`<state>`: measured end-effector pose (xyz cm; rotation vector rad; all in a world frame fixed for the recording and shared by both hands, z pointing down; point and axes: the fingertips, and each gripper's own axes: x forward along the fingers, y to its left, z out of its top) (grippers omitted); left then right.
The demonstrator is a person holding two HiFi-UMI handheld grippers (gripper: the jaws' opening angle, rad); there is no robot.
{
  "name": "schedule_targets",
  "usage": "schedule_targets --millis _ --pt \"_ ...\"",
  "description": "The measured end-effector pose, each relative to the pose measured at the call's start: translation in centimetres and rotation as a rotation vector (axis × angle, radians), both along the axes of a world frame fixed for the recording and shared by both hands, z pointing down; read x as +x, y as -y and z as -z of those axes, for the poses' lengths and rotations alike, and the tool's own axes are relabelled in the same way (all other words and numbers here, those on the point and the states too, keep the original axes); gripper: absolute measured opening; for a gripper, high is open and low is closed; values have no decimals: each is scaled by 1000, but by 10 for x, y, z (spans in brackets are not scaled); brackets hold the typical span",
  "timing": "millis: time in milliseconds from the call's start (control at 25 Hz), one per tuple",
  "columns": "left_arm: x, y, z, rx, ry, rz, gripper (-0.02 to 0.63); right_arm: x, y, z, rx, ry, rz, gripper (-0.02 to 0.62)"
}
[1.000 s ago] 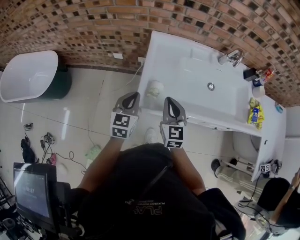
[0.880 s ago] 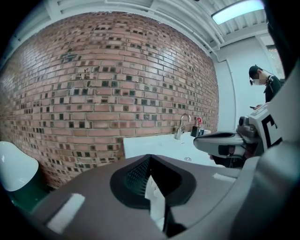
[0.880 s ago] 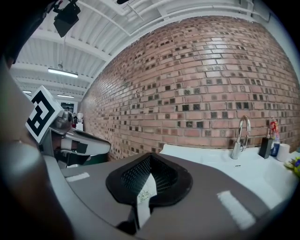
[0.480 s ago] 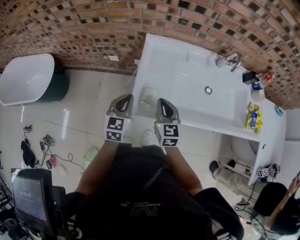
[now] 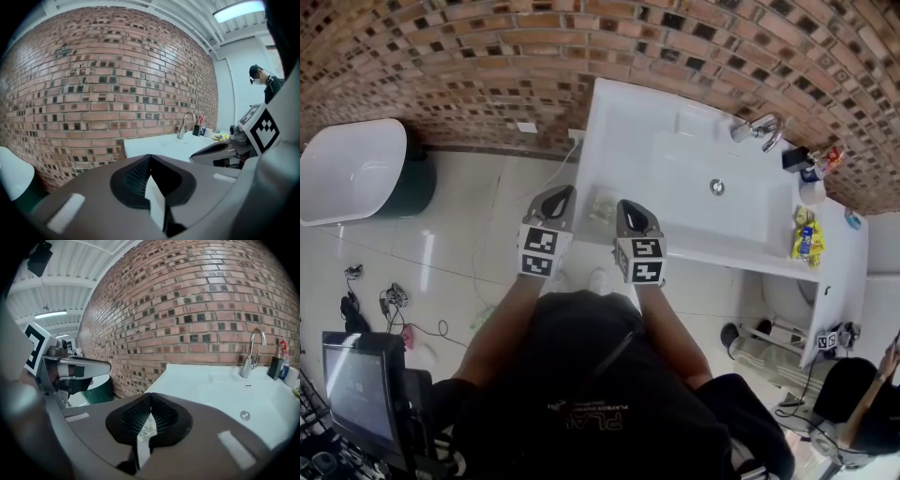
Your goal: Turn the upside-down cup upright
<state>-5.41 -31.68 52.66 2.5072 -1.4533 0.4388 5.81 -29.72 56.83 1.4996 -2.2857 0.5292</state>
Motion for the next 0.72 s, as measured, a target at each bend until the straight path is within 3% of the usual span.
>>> schedule_targets --millis 200,440,720 --pt "2 10 6 17 -11 -26 -2 3 6 -10 -64 29 -29 17" --pt "-7 20 6 17 -8 -21 -2 -3 18 -23 -168 50 -22 129" --pt "-17 28 5 12 -12 -7 -2 10 28 -43 -307 163 -149 189"
